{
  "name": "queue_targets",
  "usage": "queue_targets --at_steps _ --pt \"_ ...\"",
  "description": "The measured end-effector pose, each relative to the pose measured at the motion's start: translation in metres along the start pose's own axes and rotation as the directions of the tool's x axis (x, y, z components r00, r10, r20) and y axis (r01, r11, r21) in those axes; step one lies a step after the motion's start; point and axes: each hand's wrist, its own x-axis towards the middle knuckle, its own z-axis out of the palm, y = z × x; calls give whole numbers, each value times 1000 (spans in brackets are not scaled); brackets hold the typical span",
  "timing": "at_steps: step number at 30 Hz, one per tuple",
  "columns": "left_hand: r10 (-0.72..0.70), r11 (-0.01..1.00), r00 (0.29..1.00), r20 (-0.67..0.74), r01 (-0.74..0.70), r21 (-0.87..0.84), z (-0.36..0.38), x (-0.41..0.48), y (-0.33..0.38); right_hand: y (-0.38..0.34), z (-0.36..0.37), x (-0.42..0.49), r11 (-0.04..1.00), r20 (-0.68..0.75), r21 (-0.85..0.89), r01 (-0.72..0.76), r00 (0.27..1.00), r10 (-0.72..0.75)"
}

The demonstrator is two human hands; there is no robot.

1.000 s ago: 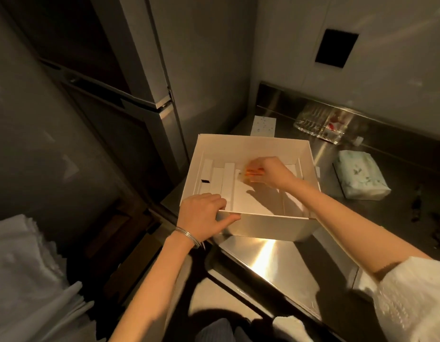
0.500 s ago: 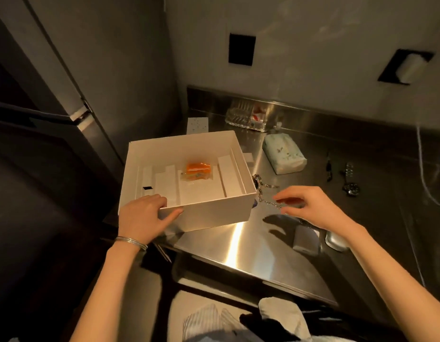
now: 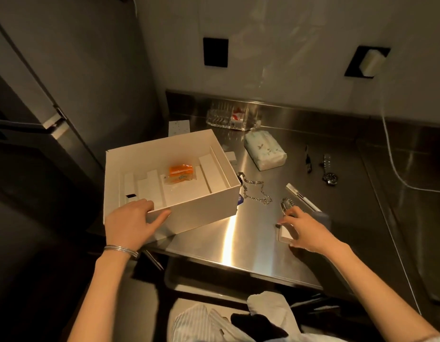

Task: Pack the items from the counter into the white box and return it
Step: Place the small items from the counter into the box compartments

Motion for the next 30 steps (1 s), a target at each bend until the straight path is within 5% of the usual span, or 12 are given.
queue_targets --at_steps 7,12,17,26,30 --pt "3 1000 1000 -18 -4 -9 0 -1 0 -28 -46 6 962 -225 212 170 967 -121" --pt "-13 1000 1000 -25 13 9 2 -2 -1 -111 -129 20 886 -491 90 455 795 -357" --pt "-33 999 999 26 32 27 -3 -1 2 -191 -129 88 818 -237 -38 573 790 -565" --pt "-39 996 998 41 36 81 -9 -1 4 -228 -32 187 851 236 -160 500 857 -459" --pt "-54 997 995 78 50 56 -11 -1 3 -232 -21 200 809 242 -208 550 830 -502"
